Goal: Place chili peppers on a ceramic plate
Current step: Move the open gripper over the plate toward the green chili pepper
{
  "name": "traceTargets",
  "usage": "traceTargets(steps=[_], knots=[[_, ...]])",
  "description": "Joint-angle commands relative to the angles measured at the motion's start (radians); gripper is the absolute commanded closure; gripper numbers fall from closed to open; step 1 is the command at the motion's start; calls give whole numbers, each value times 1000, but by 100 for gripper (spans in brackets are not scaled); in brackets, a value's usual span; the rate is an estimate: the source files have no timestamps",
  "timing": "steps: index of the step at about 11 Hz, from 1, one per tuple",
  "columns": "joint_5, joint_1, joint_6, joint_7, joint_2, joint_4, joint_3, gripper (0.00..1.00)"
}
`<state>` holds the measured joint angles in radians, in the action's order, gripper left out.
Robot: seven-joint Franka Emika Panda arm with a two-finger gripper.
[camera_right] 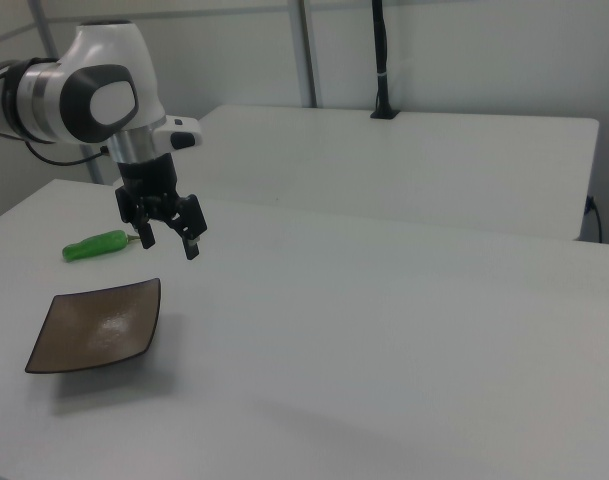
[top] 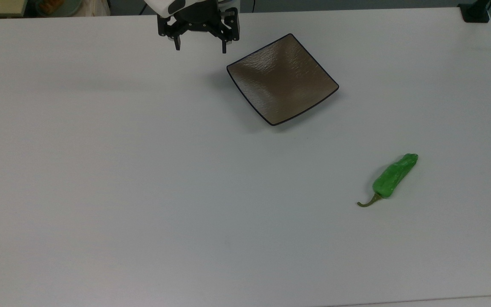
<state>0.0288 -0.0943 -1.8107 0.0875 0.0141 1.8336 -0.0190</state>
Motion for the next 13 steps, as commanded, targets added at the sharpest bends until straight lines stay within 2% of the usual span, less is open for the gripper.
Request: traceTargets(steps=[1,7,9,13], knots=[[-3,1,-51,-2,1,6,1,0],[-12,-9,-52,-3,6,4,-1,0],[-23,-10,-73,9,13,-22,-1,0],[-47,-22,-84,177,82,-86,-74,0]])
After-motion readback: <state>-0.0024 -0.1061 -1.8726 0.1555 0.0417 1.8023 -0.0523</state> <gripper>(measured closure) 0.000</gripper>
